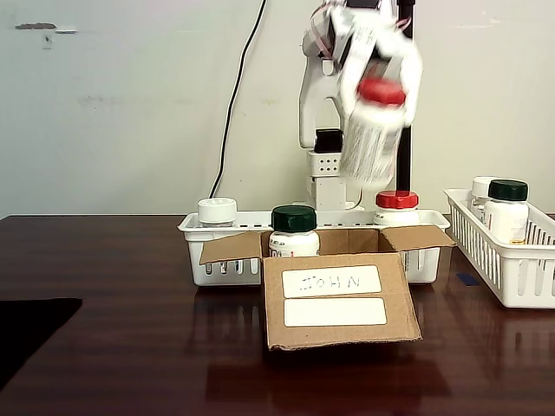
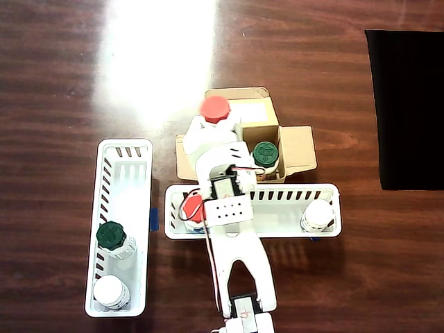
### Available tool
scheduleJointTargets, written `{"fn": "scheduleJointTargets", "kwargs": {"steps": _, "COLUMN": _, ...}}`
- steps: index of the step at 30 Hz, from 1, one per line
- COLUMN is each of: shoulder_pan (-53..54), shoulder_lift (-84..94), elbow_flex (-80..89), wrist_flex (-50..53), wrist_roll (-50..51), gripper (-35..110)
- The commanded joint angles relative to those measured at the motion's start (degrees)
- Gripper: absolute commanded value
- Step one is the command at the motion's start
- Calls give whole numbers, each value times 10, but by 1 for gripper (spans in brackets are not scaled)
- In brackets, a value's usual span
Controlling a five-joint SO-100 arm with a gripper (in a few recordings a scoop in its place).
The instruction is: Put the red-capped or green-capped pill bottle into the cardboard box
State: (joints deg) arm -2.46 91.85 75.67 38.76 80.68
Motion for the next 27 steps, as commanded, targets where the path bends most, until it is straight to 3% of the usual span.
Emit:
{"fn": "scheduleJointTargets", "kwargs": {"steps": 1, "shoulder_pan": 1, "shoulder_lift": 75, "elbow_flex": 79, "wrist_flex": -101, "wrist_roll": 15, "gripper": 1}}
{"fn": "scheduleJointTargets", "kwargs": {"steps": 13, "shoulder_pan": 7, "shoulder_lift": 25, "elbow_flex": 235, "wrist_flex": -285, "wrist_roll": 54, "gripper": 3}}
{"fn": "scheduleJointTargets", "kwargs": {"steps": 16, "shoulder_pan": 16, "shoulder_lift": 6, "elbow_flex": 258, "wrist_flex": -322, "wrist_roll": 69, "gripper": 16}}
{"fn": "scheduleJointTargets", "kwargs": {"steps": 23, "shoulder_pan": 11, "shoulder_lift": 35, "elbow_flex": 298, "wrist_flex": -329, "wrist_roll": 74, "gripper": 64}}
{"fn": "scheduleJointTargets", "kwargs": {"steps": 27, "shoulder_pan": -3, "shoulder_lift": 86, "elbow_flex": 278, "wrist_flex": -251, "wrist_roll": 44, "gripper": 72}}
